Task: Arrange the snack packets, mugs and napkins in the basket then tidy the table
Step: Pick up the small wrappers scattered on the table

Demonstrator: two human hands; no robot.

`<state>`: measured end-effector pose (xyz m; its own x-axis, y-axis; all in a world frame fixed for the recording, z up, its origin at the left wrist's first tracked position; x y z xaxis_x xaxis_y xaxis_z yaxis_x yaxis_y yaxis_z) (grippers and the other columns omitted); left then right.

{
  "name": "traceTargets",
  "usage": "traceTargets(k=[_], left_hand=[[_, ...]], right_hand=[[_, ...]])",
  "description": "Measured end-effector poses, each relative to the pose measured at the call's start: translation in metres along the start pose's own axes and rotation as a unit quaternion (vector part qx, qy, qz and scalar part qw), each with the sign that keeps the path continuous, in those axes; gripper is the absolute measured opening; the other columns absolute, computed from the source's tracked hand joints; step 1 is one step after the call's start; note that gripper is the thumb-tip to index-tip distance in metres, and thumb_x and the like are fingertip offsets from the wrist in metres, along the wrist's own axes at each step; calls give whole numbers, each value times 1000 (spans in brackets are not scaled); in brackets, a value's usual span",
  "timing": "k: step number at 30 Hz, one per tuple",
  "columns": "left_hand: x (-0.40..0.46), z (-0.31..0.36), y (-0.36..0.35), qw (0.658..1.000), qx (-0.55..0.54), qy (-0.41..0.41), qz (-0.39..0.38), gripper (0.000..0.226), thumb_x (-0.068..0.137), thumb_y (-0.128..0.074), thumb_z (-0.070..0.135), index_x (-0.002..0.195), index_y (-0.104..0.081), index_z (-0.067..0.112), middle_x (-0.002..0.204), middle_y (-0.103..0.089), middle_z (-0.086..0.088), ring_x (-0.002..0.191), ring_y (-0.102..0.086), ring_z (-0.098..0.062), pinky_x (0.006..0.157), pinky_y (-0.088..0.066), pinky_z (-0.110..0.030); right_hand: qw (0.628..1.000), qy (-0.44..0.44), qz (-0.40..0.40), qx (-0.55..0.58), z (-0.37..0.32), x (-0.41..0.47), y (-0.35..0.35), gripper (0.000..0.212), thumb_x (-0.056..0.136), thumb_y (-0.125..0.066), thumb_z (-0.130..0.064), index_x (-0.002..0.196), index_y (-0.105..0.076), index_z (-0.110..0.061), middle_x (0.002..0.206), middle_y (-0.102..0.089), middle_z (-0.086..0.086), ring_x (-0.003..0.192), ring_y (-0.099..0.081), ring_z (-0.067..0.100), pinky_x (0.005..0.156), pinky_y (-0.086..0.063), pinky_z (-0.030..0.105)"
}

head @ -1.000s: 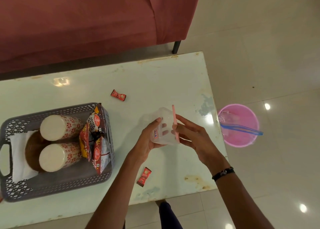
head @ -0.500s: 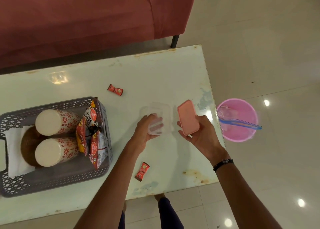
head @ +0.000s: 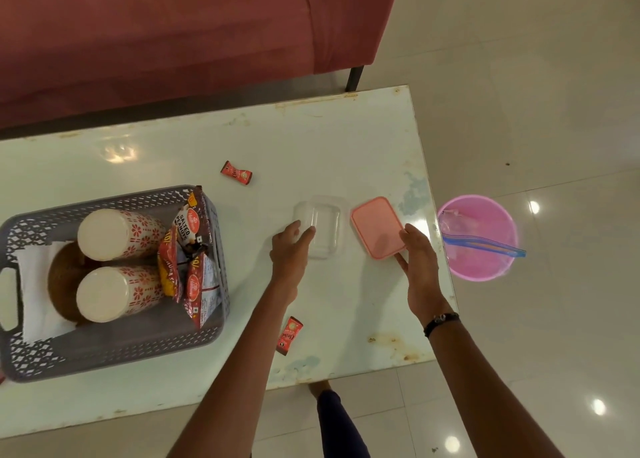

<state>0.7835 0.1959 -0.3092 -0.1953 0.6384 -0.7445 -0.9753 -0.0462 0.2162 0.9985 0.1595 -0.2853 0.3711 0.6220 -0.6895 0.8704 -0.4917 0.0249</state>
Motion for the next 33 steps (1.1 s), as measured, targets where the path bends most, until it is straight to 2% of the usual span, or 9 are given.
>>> traceTargets(k=[2, 5, 9, 16, 19, 22, 26, 29, 33], left_hand=[[-9, -5, 13, 998, 30, -40, 26, 37, 89, -55, 35, 123, -55, 21, 129, -50, -4, 115, -52, -23, 97, -48, -43], [-40, -15, 33, 984, 70, -139, 83, 20, 91, -54, 25, 108, -59, 16, 114, -56, -3, 104, -54, -19, 82, -45, -23], [-77, -61, 51, 956, 209, -194, 71, 14, 85, -63, 26, 96, -55, 22, 101, -53, 2, 92, -54, -15, 74, -49, -27], [-89, -112, 62, 925, 331, -179, 60, 26, 83, -65, 26, 105, -56, 16, 105, -50, 4, 97, -47, -12, 73, -41, -20], [-83, -104, 66, 952, 268, -145, 42, 10, 86, -63, 21, 86, -60, 12, 88, -57, 3, 82, -55, -13, 70, -50, -23], [-86, -79, 73, 983, 139, -119, 13, 14, 90, -58, 24, 81, -62, 14, 72, -65, 3, 66, -63, -9, 63, -48, -13], [-102, -27, 84, 987, -23, -155, -28, 16, 95, -49, 22, 89, -62, 14, 70, -63, -3, 60, -62, -13, 55, -53, -22], [-100, 2, 100, 978, -113, -177, 13, 17, 96, -48, 19, 89, -59, 9, 61, -56, -7, 47, -54, -10, 41, -46, -22], [-76, 21, 115, 970, -132, -195, 64, 17, 96, -48, 19, 88, -58, 9, 59, -54, -7, 41, -51, -6, 38, -41, -19]], right_hand=[[996, 15, 75, -39, 7, -3, 4, 36, 93, -57, -24, 127, -51, -16, 127, -55, -1, 113, -53, 8, 104, -38, 31], [979, 67, 141, -130, 21, -23, 5, 36, 92, -58, -22, 127, -50, -14, 130, -53, 4, 111, -52, 13, 91, -42, 20], [975, 95, 43, -195, 57, -65, -18, 31, 92, -57, -9, 122, -52, -9, 120, -55, 8, 91, -56, 8, 66, -45, 3], [971, 75, -42, -223, 99, -110, -63, 27, 92, -55, -10, 113, -50, -27, 116, -56, -2, 97, -57, 3, 68, -47, 6], [960, 103, -69, -249, 95, -115, -79, 28, 93, -54, -10, 116, -51, -25, 117, -56, -3, 97, -57, 1, 69, -48, 7], [943, 163, -99, -274, 77, -113, -99, 27, 93, -53, -8, 118, -54, -17, 119, -55, -3, 95, -58, -1, 68, -48, 7], [894, 294, -139, -308, 32, -83, -151, 24, 91, -50, -2, 111, -59, -12, 117, -56, 2, 87, -57, -2, 65, -47, 8], [846, 361, -159, -358, 9, -47, -205, 27, 87, -49, -2, 112, -58, -10, 118, -55, 6, 95, -59, 14, 74, -54, 28], [705, 428, -196, -530, -5, -8, -268, 48, 85, -49, 0, 132, -48, -12, 142, -42, 8, 128, -41, 25, 95, -49, 38]])
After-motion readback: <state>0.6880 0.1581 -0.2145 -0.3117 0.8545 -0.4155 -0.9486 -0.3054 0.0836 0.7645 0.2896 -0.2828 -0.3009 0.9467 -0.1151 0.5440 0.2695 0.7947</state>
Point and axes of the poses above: each hand's wrist, its own x-axis towards the middle knuckle, its own y-axis out of the back of the hand, z = x × y, the point moved 3 cm from there along x, towards the middle knuckle
